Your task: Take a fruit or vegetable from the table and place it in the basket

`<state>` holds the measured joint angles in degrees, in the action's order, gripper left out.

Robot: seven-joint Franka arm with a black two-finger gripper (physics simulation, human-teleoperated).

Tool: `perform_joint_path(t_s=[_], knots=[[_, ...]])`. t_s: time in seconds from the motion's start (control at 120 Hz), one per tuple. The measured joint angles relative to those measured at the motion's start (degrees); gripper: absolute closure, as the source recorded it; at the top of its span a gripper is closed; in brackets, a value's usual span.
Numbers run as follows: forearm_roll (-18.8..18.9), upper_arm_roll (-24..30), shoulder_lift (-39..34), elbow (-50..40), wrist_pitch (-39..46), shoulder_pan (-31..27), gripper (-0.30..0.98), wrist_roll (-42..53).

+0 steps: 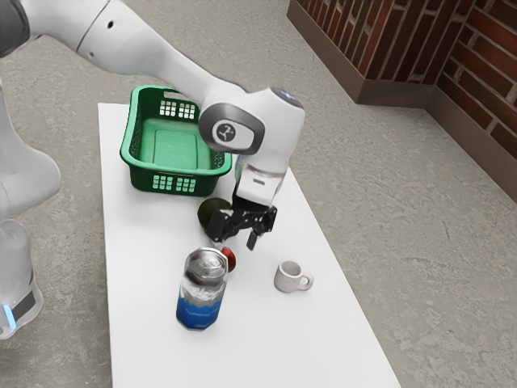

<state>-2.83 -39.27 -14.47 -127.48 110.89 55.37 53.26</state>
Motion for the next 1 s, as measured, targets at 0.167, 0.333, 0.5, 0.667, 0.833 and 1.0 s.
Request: perform_joint_path(t_s=[0.167, 0.333, 0.5, 0.667, 0.833, 1.0], knots=[[-1.08, -0.15, 1.17, -0.61, 0.21, 0.4, 0.0, 0.25], [-1.93, -1.22, 2.3, -1.18, 0.3, 0.41, 0.0, 0.42], [-2.57, -1.34, 3.06, -1.4, 0.34, 0.45, 0.0, 0.56], [-3.3, -1.34, 3.81, -1.63, 0.36, 0.4, 0.0, 0.66], [-3.64, -1.34, 4.01, -1.65, 0.37, 0.31, 0.0, 0.73], [-3.73, -1.34, 4.43, -1.63, 0.37, 0.31, 0.0, 0.81]])
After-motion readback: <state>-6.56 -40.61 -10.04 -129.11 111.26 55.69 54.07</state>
